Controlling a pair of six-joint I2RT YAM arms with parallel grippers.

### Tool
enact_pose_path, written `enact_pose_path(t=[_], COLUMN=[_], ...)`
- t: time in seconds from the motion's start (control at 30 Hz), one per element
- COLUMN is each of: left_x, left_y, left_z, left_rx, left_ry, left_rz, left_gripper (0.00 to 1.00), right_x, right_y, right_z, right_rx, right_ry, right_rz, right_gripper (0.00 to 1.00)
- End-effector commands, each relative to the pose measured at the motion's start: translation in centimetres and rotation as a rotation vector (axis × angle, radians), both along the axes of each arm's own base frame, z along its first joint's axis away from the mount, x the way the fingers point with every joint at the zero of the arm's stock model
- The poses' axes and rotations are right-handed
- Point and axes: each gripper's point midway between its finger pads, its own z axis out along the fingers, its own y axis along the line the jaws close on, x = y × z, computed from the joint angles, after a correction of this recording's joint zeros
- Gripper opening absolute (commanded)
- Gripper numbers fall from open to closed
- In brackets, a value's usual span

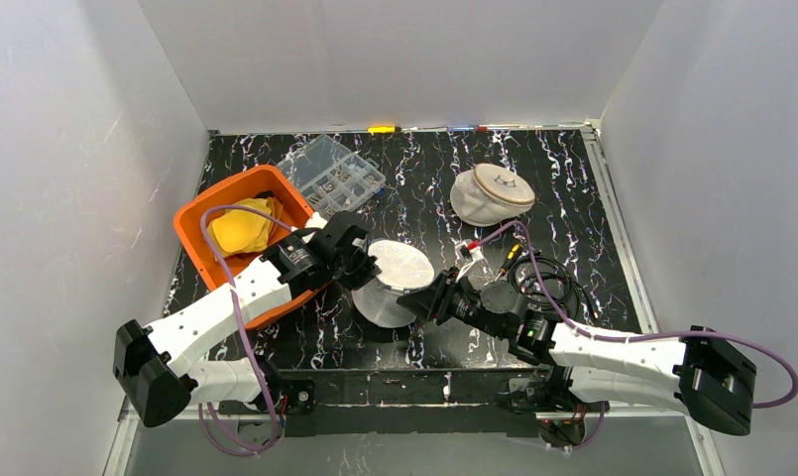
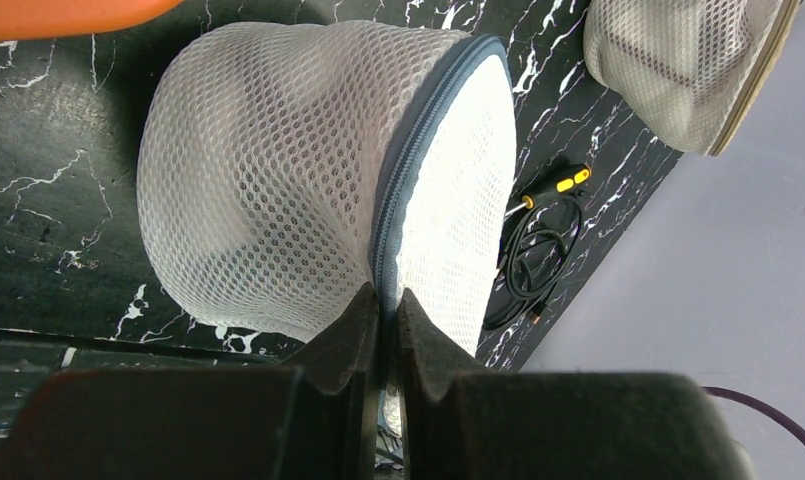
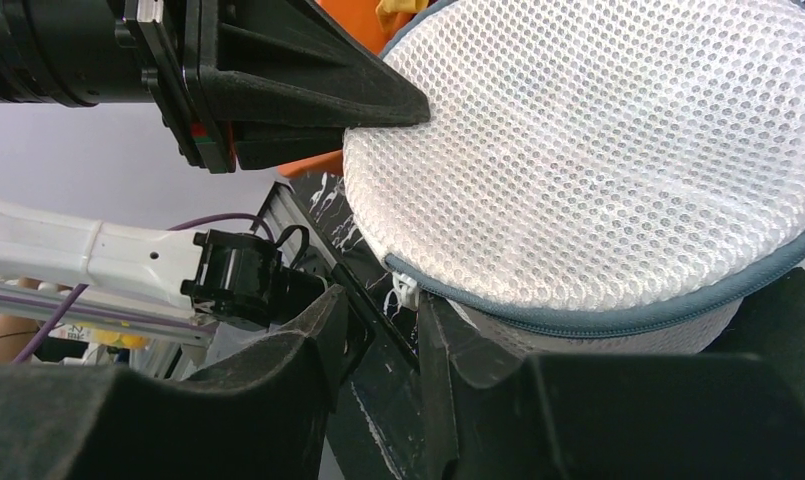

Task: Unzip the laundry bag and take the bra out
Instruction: Unzip the laundry bag at the center of the board.

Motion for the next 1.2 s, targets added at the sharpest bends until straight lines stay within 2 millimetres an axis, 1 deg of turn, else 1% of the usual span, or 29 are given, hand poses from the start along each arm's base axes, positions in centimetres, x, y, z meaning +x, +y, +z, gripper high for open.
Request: enact_pose_path(t=[0.0, 0.2, 0.47, 0.77, 0.87, 0.93, 1.07, 1.17], left_x=[-0.4, -0.4, -0.4, -0.4, -0.4, -0.4, -0.3, -0.2], left_y=[0.5, 0.5, 0.4, 0.4, 0.4, 0.4, 0.6, 0.6], left_z=[0.3, 0.2, 0.3, 0.1, 0.2, 0.2, 0.2, 0.3], left_rx=[-0.015, -0.017, -0.022, -0.021, -0.023, -0.021, -0.013, -0.003], left_ry=[-0.004, -0.004, -0.005, -0.004, -0.006, -0.007, -0.017, -0.032], left_rz=[0.011, 0.012, 0.008, 0.008, 0.009, 0.008, 0.007, -0.012], left_gripper=[0.00, 0.00, 0.00, 0.00, 0.00, 0.00, 0.00, 0.00], right_x=[0.4, 0.7, 1.0, 1.0, 1.0, 0.9, 0.8, 0.7], right_y=[0.0, -0.4, -0.2, -0.4, -0.3, -0.3, -0.6, -1.3], right_z=[2.1, 1.6, 1.3, 1.1, 1.1, 1.0, 0.4, 0.2], right_rx=[0.064, 0.058, 0.043, 0.030, 0.025, 0.014, -0.024, -0.062], right_ry=[-0.040, -0.027, -0.017, -0.010, -0.011, -0.010, -0.010, -0.025], right_rz=[-0.025, -0.050, -0.062, -0.067, -0.062, -0.058, -0.054, -0.059], right_gripper=[0.38, 0.34, 0.28, 0.15, 0.08, 0.01, 0.01, 0.01])
